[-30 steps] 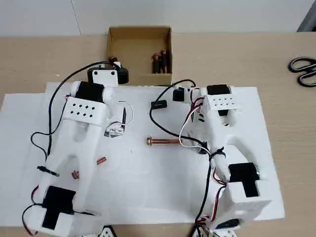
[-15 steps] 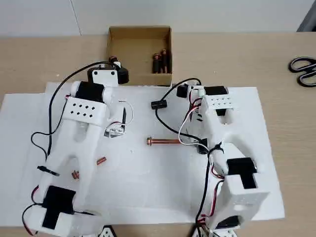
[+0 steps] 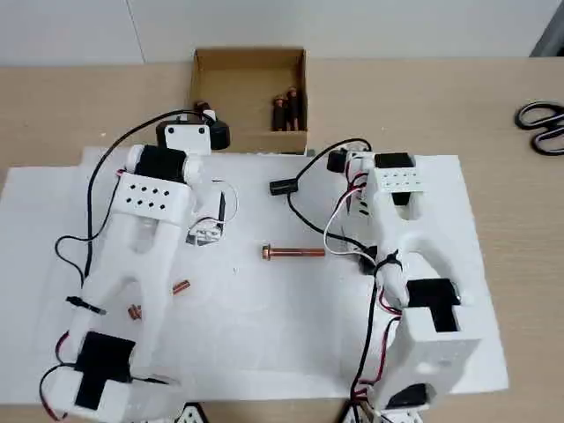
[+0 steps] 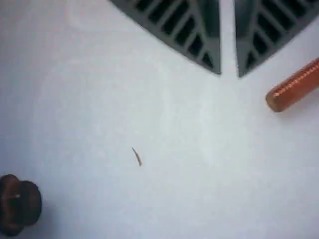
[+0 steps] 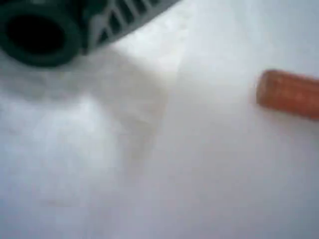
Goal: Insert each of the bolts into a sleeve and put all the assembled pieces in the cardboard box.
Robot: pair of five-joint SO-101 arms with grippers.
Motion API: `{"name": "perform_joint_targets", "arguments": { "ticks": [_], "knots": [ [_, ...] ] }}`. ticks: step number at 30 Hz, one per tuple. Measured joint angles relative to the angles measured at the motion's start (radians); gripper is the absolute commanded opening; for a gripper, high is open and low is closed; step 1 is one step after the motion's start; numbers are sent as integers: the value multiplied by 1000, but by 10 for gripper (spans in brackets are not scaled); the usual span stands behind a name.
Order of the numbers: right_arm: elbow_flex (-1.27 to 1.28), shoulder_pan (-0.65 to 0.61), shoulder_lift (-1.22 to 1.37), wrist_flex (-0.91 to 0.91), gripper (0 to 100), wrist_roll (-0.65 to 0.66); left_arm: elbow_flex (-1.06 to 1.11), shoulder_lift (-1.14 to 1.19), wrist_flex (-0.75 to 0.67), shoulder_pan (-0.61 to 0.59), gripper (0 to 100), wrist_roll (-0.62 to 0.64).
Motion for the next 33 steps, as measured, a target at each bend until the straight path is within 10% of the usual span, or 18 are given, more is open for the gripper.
{"name": "perform_joint_targets", "arguments": {
  "ticks": [16, 33],
  "knots": [
    [-44, 46, -169, 137, 4, 0, -28, 0, 6, 57, 6, -164],
    [-46, 523, -411, 287, 4, 46, -232, 302, 8, 37, 6, -143]
  ]
}}
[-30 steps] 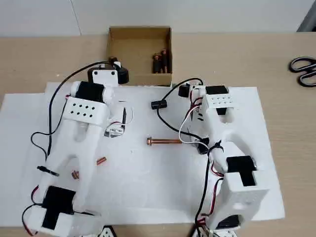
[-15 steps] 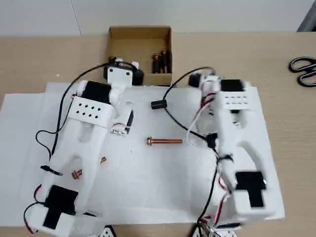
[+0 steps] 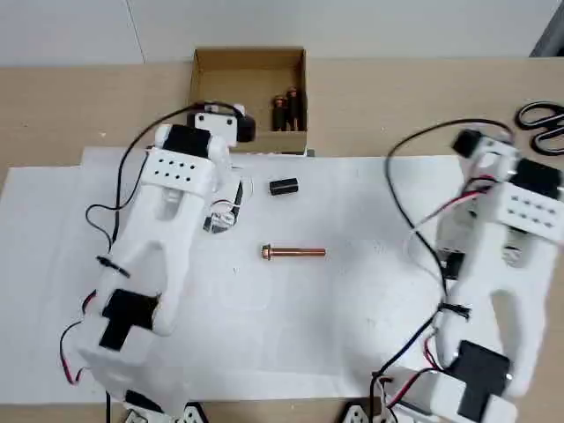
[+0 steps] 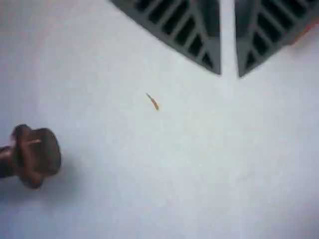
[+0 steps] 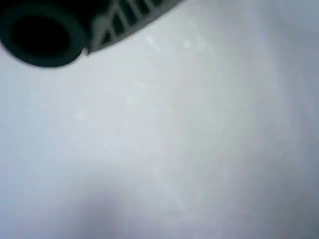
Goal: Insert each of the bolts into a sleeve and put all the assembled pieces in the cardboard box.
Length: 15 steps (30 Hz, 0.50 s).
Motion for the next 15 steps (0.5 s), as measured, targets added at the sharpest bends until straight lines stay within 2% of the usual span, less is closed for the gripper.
{"name": "perform_joint_targets", "arguments": {
  "ticks": [7, 15],
  "knots": [
    [75, 155, -5, 2, 6, 14, 0, 43, 0, 44, 6, -298],
    [107, 245, -5, 2, 6, 14, -3, 52, 0, 129, 8, -640]
  ]
}}
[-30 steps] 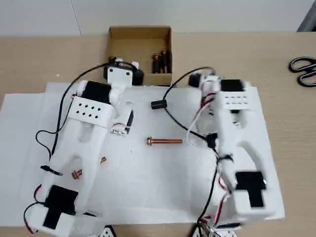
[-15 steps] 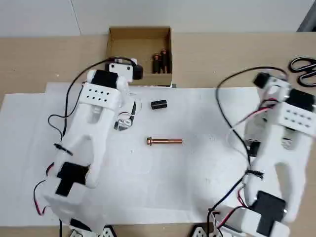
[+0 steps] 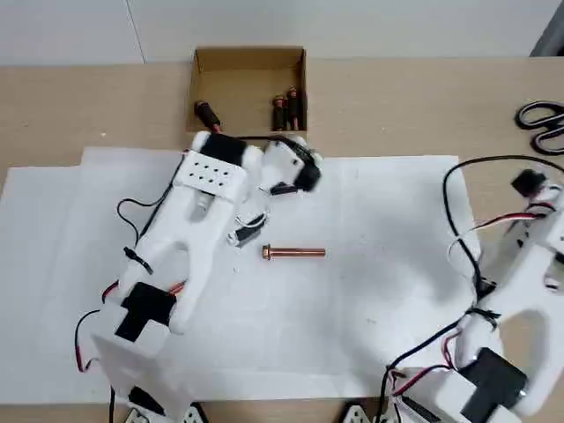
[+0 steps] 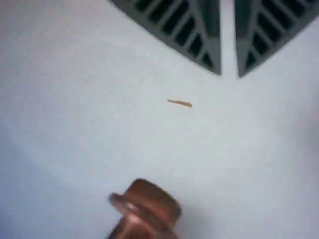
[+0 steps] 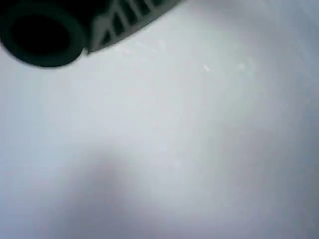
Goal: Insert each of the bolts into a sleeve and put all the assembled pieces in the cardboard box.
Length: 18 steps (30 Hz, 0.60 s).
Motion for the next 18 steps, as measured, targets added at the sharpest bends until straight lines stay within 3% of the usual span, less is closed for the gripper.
{"name": "perform_joint_targets", "arguments": {
  "ticks": [7, 18],
  "knots": [
    [0, 18, -37, 0, 6, 0, -87, 0, -5, 58, 91, -173],
    [0, 6, -175, 0, 5, 0, -103, 6, -6, 190, 119, -247]
  ]
}}
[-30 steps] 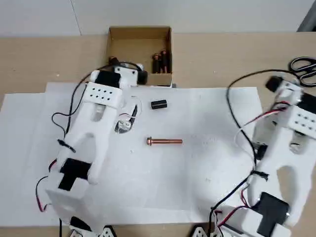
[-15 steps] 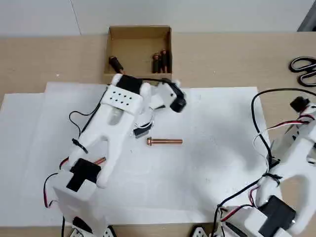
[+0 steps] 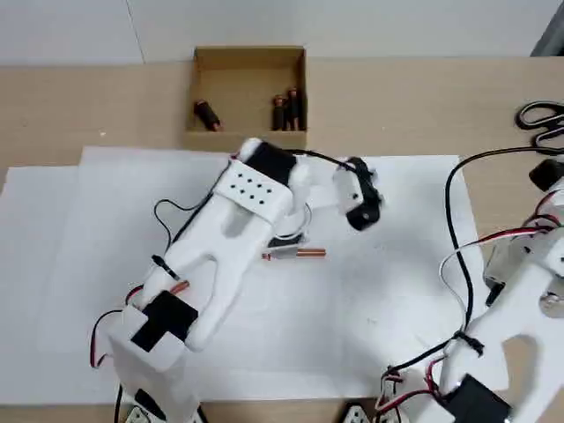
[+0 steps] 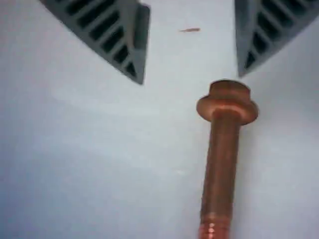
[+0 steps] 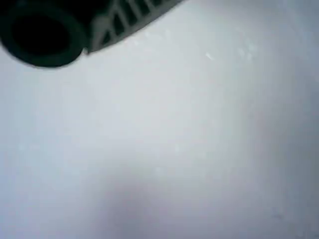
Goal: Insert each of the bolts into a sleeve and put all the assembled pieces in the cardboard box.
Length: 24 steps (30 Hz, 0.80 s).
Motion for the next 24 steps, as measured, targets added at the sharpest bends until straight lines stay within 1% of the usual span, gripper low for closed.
{"name": "perform_joint_targets", "arguments": {
  "ticks": [6, 13, 19, 21, 23, 24],
  "knots": [
    [0, -3, 0, 5, 4, 0, -6, 143, -23, -15, 119, -34],
    [0, -3, 0, 15, 4, 0, -120, 267, -34, -25, 119, -52],
    [0, -3, 0, 17, 4, 0, -166, 365, -34, -25, 112, -66],
    [0, -3, 0, 17, 4, 0, -176, 381, -32, -23, 75, -66],
    [0, -3, 0, 17, 4, 0, -180, 385, -26, -21, 10, -66],
    [0, -3, 0, 17, 4, 0, -180, 385, -18, -20, 5, -66]
  ]
}}
